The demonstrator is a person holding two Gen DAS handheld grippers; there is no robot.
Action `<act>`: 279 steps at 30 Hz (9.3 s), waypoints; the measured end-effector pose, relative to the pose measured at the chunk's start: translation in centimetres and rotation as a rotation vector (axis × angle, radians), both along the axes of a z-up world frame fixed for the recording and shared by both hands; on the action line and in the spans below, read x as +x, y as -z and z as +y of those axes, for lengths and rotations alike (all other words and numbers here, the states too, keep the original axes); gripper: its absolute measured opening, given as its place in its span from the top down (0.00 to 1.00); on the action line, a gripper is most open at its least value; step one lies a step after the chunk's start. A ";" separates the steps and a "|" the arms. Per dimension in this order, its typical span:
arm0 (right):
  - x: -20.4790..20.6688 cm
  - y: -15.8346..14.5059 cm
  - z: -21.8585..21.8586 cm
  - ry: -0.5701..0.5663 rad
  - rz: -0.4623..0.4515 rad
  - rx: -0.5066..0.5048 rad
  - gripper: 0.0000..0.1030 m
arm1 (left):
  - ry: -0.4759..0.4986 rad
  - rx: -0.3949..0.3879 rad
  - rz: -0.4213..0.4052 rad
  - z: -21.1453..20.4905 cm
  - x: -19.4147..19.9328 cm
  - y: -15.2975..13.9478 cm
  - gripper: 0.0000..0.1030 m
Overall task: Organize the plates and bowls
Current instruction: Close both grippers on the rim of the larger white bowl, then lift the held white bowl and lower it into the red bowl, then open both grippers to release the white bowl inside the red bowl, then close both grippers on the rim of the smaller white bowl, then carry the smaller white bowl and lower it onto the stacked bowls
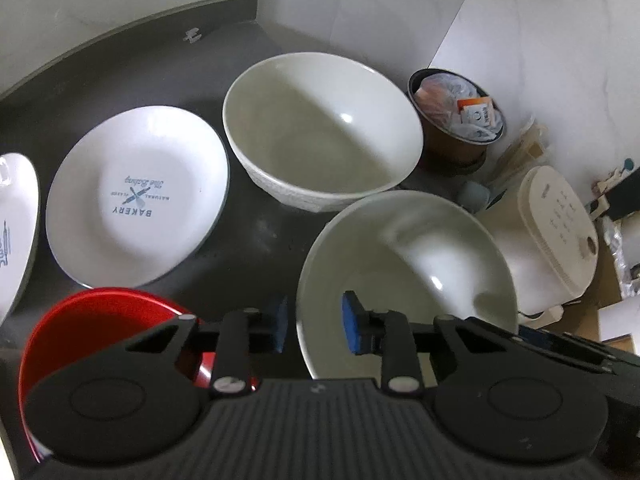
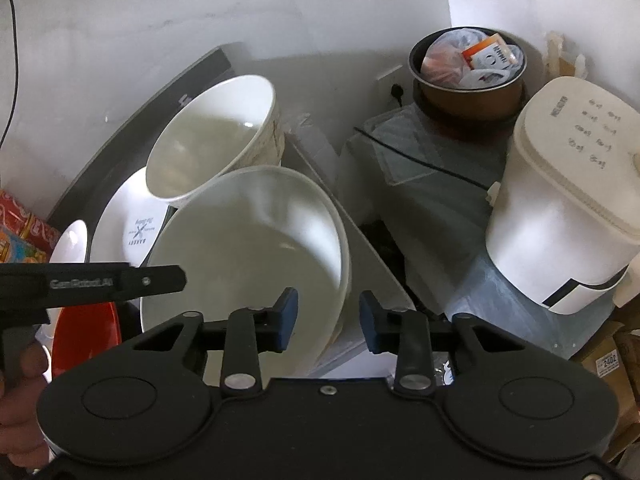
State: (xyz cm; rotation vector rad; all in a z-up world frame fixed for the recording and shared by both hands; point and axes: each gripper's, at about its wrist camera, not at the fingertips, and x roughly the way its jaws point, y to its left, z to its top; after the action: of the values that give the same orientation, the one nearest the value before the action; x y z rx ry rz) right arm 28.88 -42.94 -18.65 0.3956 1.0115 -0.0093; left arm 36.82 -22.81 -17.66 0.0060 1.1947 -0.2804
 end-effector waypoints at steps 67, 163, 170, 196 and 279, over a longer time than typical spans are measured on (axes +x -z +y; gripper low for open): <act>-3.8 -7.0 17.5 -0.151 -0.122 -0.148 0.87 | -0.120 -0.141 -0.080 19.6 -5.2 -6.3 0.95; 5.6 -5.3 4.3 -0.006 -0.165 -0.039 0.51 | -0.170 -0.086 -0.119 8.3 5.0 -4.4 0.38; 7.9 -4.1 3.1 -0.019 -0.149 -0.008 0.51 | -0.182 -0.086 -0.118 6.6 7.4 -3.5 0.42; 11.4 -0.6 2.3 -0.039 -0.102 -0.028 0.83 | -0.215 -0.092 -0.003 3.5 11.2 1.9 0.91; -7.4 -7.0 20.5 -0.006 -0.127 -0.091 0.83 | -0.139 -0.163 -0.014 19.9 -7.7 -3.4 0.90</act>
State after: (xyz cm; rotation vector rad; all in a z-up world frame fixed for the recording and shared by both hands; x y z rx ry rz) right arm 21.48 -22.47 -11.64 0.3063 0.8838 -0.0248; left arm 29.13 -2.91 -14.29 -0.2158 1.1496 -0.2548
